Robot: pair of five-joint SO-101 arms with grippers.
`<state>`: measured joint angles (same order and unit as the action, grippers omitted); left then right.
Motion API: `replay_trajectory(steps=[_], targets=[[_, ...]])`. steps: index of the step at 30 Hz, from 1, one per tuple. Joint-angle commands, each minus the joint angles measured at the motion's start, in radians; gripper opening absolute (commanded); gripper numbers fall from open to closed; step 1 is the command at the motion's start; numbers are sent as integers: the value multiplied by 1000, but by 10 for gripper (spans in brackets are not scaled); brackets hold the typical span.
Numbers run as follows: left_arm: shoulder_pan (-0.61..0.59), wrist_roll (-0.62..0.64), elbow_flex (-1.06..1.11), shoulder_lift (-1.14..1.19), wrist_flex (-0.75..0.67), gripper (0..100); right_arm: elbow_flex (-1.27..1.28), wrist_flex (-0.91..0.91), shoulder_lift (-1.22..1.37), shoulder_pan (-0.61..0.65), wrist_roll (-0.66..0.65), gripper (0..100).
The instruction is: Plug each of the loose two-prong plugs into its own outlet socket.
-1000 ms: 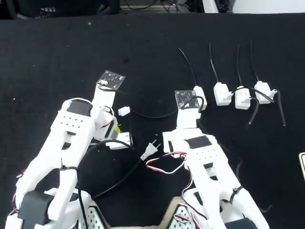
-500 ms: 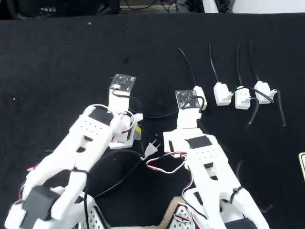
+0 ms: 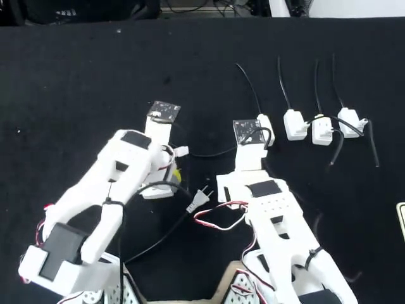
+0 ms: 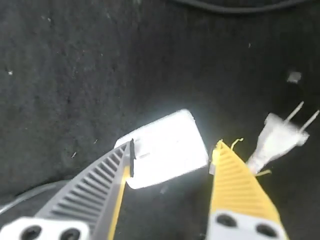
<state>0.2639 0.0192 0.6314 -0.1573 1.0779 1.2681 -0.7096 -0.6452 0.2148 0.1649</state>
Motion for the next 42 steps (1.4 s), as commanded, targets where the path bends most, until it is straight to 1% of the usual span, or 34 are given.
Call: replay_trajectory(steps=[1,7,10,12,14,17,19,22,25,28,32,34,36,38,40,42], targets=[[-62,-129,-93,-12,107,256,-47,-8,-27,-15,-6,162],[-154,-161,-188,-14,210,256,-47,-8,-27,-15,-6,162],[-148,-161,-202,-14,316,256,-47,-8,-27,-15,-6,162],[-134,-153,-163,-14,338,256,-47,-8,-27,-15,-6,162],[-136,-153,-85,-15,273,256,-47,-8,-27,-15,-6,162],[-137,-152,48,-15,109,256,-47,-8,-27,-15,-6,162],[-137,-117,97,-15,34,256,-47,-8,-27,-15,-6,162],[-179,-52,101,-12,0,258,-47,-8,-27,-15,-6,162],[-260,-49,96,-3,-41,256,-47,-8,-27,-15,-6,162],[-335,-57,87,-8,-44,257,-38,-5,-27,-3,-6,162],[-354,-98,97,-12,-41,256,-18,0,-27,137,-6,162],[-351,-98,91,-14,-5,256,-22,-5,-27,192,-6,162],[-349,-100,76,-15,38,256,-28,-5,-33,207,0,162],[-360,-106,67,-31,72,256,-51,-6,-27,209,54,162],[-381,-135,85,-48,74,256,-67,-6,-27,210,104,162],[-420,-187,110,-48,40,256,-77,-6,-25,232,121,162]])
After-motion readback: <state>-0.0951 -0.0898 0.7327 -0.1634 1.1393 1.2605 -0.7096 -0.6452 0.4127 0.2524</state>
